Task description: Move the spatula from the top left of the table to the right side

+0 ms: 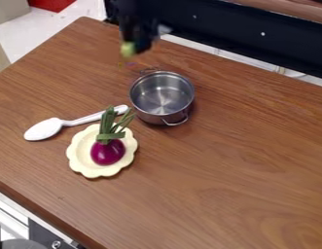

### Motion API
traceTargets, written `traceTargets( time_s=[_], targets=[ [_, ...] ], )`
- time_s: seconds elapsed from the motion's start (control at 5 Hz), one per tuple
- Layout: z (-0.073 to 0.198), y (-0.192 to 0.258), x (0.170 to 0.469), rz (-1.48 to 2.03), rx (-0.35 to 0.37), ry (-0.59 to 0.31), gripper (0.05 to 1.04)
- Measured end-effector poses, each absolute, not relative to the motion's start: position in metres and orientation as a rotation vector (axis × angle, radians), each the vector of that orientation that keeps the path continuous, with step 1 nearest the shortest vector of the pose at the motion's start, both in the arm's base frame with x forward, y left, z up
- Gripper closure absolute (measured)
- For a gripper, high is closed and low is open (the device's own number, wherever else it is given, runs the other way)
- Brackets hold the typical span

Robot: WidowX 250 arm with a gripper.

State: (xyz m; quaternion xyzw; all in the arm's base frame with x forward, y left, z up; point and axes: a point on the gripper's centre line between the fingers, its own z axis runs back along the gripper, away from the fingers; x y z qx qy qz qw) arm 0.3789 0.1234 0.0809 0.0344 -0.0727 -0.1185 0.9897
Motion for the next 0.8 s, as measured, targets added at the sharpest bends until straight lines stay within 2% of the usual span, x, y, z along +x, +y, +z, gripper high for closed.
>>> traceTargets(
  time_s=[0.2, 0.4, 0.6, 0.8],
  targets=[
    [0.1, 0.104, 0.374, -0.263, 0.02, -0.126, 0.778],
    [0.091, 0.066, 0.361, -0.298, -0.034, -0.049, 0.778],
    [0.09, 0.012, 0.343, -0.398, -0.063, -0.042, 0.778],
    [0.075, -0.038, 0.324, -0.46, -0.127, -0.009, 0.778]
  ],
)
